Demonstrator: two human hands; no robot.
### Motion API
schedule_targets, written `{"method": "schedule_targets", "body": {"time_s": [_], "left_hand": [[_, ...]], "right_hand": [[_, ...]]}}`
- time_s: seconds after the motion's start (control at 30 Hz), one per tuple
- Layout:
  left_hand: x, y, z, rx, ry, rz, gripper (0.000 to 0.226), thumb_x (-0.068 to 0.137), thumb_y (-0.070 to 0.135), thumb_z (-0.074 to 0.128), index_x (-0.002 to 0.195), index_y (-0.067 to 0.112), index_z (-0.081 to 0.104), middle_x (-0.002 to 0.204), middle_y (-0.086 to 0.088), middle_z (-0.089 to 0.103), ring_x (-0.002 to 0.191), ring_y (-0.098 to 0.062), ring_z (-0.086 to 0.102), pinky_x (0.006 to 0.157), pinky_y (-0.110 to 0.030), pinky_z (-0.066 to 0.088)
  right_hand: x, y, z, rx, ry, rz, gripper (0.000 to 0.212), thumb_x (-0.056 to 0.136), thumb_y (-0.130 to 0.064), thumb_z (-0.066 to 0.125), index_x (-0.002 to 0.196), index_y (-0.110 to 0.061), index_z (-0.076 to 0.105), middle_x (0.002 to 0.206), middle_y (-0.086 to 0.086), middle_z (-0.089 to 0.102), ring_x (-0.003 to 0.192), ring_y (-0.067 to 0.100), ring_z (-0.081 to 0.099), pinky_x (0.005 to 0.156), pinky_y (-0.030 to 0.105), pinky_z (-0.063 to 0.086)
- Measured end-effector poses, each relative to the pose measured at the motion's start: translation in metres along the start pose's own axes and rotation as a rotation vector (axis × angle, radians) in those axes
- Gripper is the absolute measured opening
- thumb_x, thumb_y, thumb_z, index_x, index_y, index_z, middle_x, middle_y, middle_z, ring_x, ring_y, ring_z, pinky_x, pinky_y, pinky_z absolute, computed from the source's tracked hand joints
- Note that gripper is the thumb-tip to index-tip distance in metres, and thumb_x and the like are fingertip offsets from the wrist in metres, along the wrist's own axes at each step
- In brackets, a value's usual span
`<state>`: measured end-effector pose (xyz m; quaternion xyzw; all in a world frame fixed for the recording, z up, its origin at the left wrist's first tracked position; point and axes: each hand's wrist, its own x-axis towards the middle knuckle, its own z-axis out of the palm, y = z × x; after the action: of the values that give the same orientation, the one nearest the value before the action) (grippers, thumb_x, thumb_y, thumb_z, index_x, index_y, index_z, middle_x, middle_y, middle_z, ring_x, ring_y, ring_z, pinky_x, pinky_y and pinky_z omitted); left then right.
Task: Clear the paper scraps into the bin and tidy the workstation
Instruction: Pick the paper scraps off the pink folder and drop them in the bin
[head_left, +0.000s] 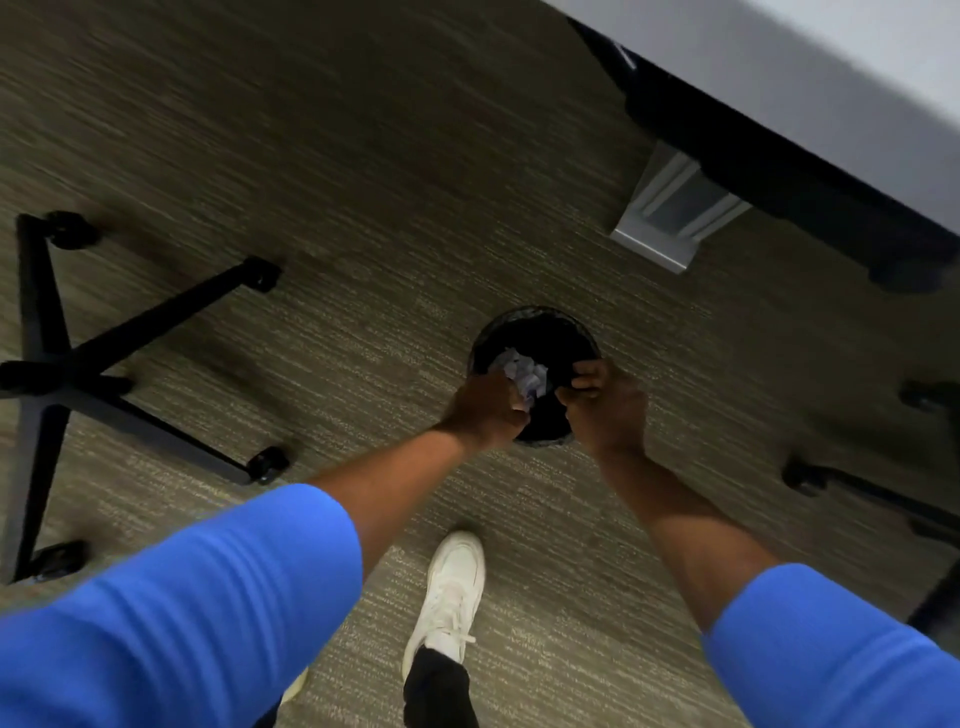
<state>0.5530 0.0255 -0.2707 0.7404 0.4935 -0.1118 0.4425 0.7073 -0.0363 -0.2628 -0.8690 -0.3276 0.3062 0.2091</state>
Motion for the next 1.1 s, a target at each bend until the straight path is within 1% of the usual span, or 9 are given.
{"method": "schedule_targets", "body": {"time_s": [0.13,0.27,0.37,0.47,0.57,0.67,0.83,0.93,1.1], "left_hand": [[-0.026,-0.016,-0.019,0.013,0.022,0.013,0.035,0.103,0.034,0.055,0.122,0.010,0.073,0.128,-0.014,0.071,0.121,-0.034,0.065,0.096,-0.037,0.050],[-0.063,-0.049,-0.048,-0.007,0.098,-0.042,0.032,0.098,0.034,0.054,0.106,0.013,0.076,0.113,-0.012,0.076,0.105,-0.032,0.073,0.083,-0.031,0.053],[-0.098,-0.079,-0.078,-0.107,0.174,-0.108,0.021,0.090,0.023,0.061,0.097,0.012,0.078,0.101,-0.006,0.080,0.097,-0.026,0.076,0.080,-0.029,0.056],[-0.135,-0.110,-0.115,-0.265,0.265,-0.234,0.012,0.092,0.024,0.071,0.095,0.015,0.079,0.093,-0.001,0.080,0.091,-0.019,0.075,0.084,-0.033,0.061],[-0.169,-0.145,-0.150,-0.370,0.378,-0.284,0.015,0.093,0.033,0.075,0.087,0.019,0.076,0.083,0.006,0.077,0.085,-0.016,0.073,0.082,-0.029,0.058],[-0.204,-0.173,-0.191,-0.410,0.472,-0.326,0.015,0.094,0.033,0.074,0.089,0.020,0.077,0.086,0.009,0.077,0.086,-0.012,0.071,0.083,-0.026,0.055],[-0.258,-0.215,-0.252,-0.463,0.679,-0.383,0.012,0.094,0.032,0.073,0.091,0.021,0.079,0.087,0.009,0.079,0.084,-0.010,0.073,0.082,-0.030,0.059],[-0.288,-0.239,-0.286,-0.500,0.789,-0.425,0.009,0.093,0.027,0.073,0.089,0.022,0.080,0.081,0.011,0.077,0.076,-0.006,0.072,0.077,-0.029,0.058],[-0.326,-0.288,-0.330,-0.535,0.956,-0.464,0.011,0.095,0.024,0.070,0.091,0.021,0.080,0.082,0.009,0.078,0.079,-0.011,0.074,0.083,-0.035,0.062]], "right_hand": [[-0.023,-0.022,0.008,0.072,-0.034,-0.041,0.026,0.082,-0.006,0.078,0.106,-0.015,0.074,0.093,0.005,0.078,0.083,0.019,0.075,0.078,0.043,0.064],[-0.053,-0.057,0.025,0.139,-0.113,-0.087,0.027,0.084,0.002,0.077,0.107,-0.009,0.071,0.089,0.004,0.076,0.077,-0.002,0.068,0.078,0.029,0.060],[-0.076,-0.095,0.043,0.137,-0.174,-0.106,0.027,0.086,0.002,0.074,0.110,-0.010,0.072,0.087,0.000,0.075,0.077,-0.009,0.069,0.073,0.006,0.051],[-0.104,-0.137,0.061,0.128,-0.226,-0.152,0.033,0.087,0.003,0.070,0.114,-0.017,0.071,0.090,-0.006,0.073,0.080,-0.006,0.067,0.085,0.017,0.055],[-0.129,-0.181,0.083,0.170,-0.271,-0.180,0.035,0.086,-0.004,0.075,0.115,-0.025,0.070,0.092,-0.004,0.078,0.087,0.014,0.073,0.091,0.047,0.059],[-0.151,-0.227,0.104,0.200,-0.304,-0.238,0.034,0.086,-0.011,0.078,0.108,-0.035,0.070,0.087,-0.007,0.079,0.082,0.011,0.075,0.086,0.050,0.062],[-0.191,-0.300,0.138,0.248,-0.357,-0.298,0.032,0.087,-0.009,0.078,0.110,-0.031,0.072,0.086,-0.009,0.079,0.078,0.004,0.075,0.085,0.047,0.064],[-0.219,-0.337,0.159,0.282,-0.441,-0.291,0.032,0.086,-0.009,0.075,0.108,-0.033,0.071,0.086,-0.009,0.080,0.079,0.011,0.077,0.084,0.052,0.064],[-0.265,-0.384,0.198,0.373,-0.575,-0.231,0.029,0.081,-0.016,0.073,0.107,-0.030,0.071,0.086,0.003,0.080,0.082,0.026,0.079,0.080,0.056,0.065]]}}
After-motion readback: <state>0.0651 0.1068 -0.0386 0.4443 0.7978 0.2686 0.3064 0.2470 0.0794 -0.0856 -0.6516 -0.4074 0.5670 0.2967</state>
